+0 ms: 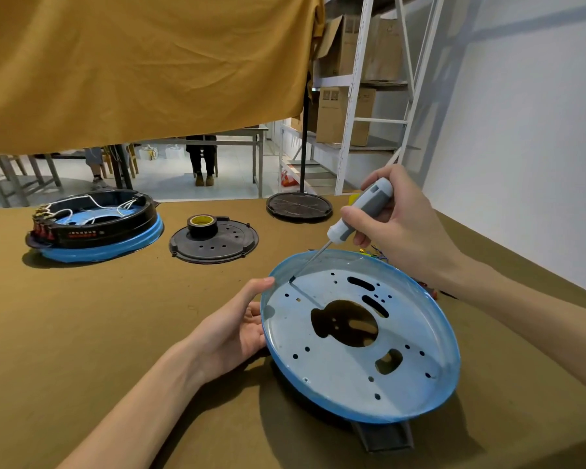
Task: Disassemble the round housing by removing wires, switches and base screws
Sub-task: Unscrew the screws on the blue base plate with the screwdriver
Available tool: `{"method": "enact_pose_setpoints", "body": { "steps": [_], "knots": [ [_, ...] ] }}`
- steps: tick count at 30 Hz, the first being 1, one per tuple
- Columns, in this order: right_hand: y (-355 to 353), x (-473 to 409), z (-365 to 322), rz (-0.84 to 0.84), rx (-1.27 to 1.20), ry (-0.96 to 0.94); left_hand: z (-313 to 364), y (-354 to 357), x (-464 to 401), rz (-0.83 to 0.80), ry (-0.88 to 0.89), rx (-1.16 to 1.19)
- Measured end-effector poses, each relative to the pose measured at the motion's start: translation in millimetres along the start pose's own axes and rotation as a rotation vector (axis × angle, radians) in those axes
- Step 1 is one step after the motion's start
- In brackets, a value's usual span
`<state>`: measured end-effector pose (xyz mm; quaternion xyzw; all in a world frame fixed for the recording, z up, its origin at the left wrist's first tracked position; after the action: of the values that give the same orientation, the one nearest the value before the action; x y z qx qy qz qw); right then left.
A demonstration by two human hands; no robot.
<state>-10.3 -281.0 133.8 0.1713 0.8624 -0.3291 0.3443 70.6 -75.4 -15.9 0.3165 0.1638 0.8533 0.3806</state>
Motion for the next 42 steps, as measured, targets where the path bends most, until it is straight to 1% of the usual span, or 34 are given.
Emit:
{"method": "enact_pose_setpoints", "body": {
  "steps": [6, 12, 14, 19, 21, 23, 25, 27, 29, 32, 35, 39, 42],
  "knots": [
    [-1, -5, 3, -0.015, 0.017, 0.001, 1, 1, 2, 0.008, -0.002, -0.001],
    [0, -22, -9, -0.113, 0.139, 0.003, 1, 2, 3, 0.018, -0.005, 0.001],
    [3, -32, -21, -0.155, 0.245, -0.046, 0, 2, 3, 0.031, -0.004, -0.006],
    [26, -60, -45, -0.266, 0.683, -0.146, 0, 4, 4, 0.039, 0.006, -0.043],
    [38, -69, -52, -0.289, 0.774, -0.162, 1, 4, 5, 0.037, -0.005, -0.037],
    [48, -76, -56, -0.347, 0.752, -0.177, 1, 5, 6, 0.032, -0.038, -0.032],
    [56, -79, -59, -0.457, 0.678, -0.200, 3, 4, 7, 0.030, -0.081, -0.065],
    [60, -81, -63, -0.560, 0.565, -0.181, 6, 0, 10, 0.037, -0.128, -0.121],
    [58, -83, -66, -0.609, 0.429, -0.134, 7, -4, 12, 0.026, -0.169, -0.192],
    [53, -84, -68, -0.629, 0.309, -0.093, 7, -2, 13, 0.015, -0.208, -0.290],
    [52, -81, -72, -0.642, 0.308, -0.125, 5, 4, 9, 0.047, -0.206, -0.344],
    [48, -82, -73, -0.578, 0.407, -0.191, 3, 5, 3, 0.162, -0.102, -0.318],
    [46, -83, -68, -0.513, 0.508, -0.162, 7, -1, -1, 0.258, -0.039, -0.228]
  ]
}}
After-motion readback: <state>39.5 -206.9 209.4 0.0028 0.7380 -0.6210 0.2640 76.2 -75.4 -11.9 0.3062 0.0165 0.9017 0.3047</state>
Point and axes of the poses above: each hand's wrist, its own x-axis away from the middle knuckle, its own y-axis out of the palm, z = x × y, the point moved 4 cm from there along -x, towards the middle knuckle, and after that the axes turned 8 degrees about -y, right-handed, at the moved point
